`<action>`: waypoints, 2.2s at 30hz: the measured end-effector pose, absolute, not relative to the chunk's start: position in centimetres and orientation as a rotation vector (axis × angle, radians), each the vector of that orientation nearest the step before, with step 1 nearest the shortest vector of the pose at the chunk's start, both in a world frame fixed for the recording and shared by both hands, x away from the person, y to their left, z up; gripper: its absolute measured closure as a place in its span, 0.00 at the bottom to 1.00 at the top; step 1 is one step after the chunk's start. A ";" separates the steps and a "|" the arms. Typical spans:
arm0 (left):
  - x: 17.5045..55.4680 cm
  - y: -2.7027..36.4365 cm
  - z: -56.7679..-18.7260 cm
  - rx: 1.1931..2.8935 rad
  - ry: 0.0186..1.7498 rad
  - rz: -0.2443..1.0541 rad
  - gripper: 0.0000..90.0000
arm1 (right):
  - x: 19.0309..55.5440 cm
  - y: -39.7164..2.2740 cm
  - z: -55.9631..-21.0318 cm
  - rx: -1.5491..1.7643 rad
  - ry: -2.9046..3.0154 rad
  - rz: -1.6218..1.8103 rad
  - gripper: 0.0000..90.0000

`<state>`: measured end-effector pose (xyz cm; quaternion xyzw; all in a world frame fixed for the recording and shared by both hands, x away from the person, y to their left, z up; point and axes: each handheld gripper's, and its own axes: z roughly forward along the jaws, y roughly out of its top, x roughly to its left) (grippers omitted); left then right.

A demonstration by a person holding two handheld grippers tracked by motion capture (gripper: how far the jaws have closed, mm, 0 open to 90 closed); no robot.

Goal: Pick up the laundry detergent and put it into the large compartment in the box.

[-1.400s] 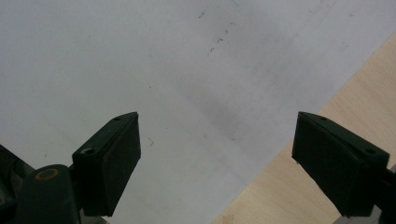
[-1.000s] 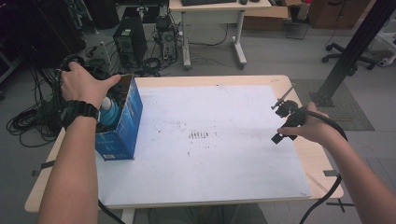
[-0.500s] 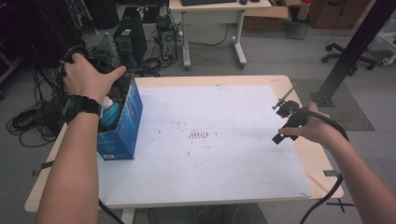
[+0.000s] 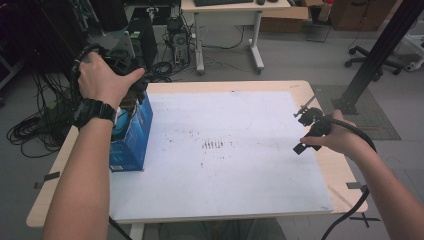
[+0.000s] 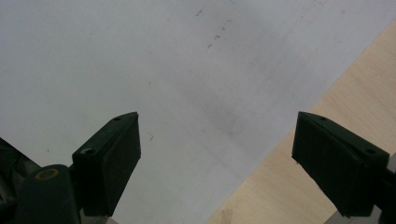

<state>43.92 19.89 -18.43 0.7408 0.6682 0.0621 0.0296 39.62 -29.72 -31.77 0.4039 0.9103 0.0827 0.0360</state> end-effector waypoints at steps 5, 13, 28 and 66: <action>44.1 18.8 -18.4 2.318 2.012 0.179 0.13 | 39.5 -29.9 -31.7 1.249 2.791 0.255 0.17; 44.3 17.6 -18.5 2.361 1.969 0.160 0.13 | 39.4 -30.0 -31.6 1.252 2.789 0.256 0.17; 44.7 14.6 -19.6 2.427 1.875 0.141 0.14 | 39.4 -29.7 -31.6 1.243 2.795 0.258 0.17; 45.5 8.1 -25.2 2.540 1.733 0.036 0.14 | 39.2 -30.3 -32.1 1.244 2.797 0.265 0.17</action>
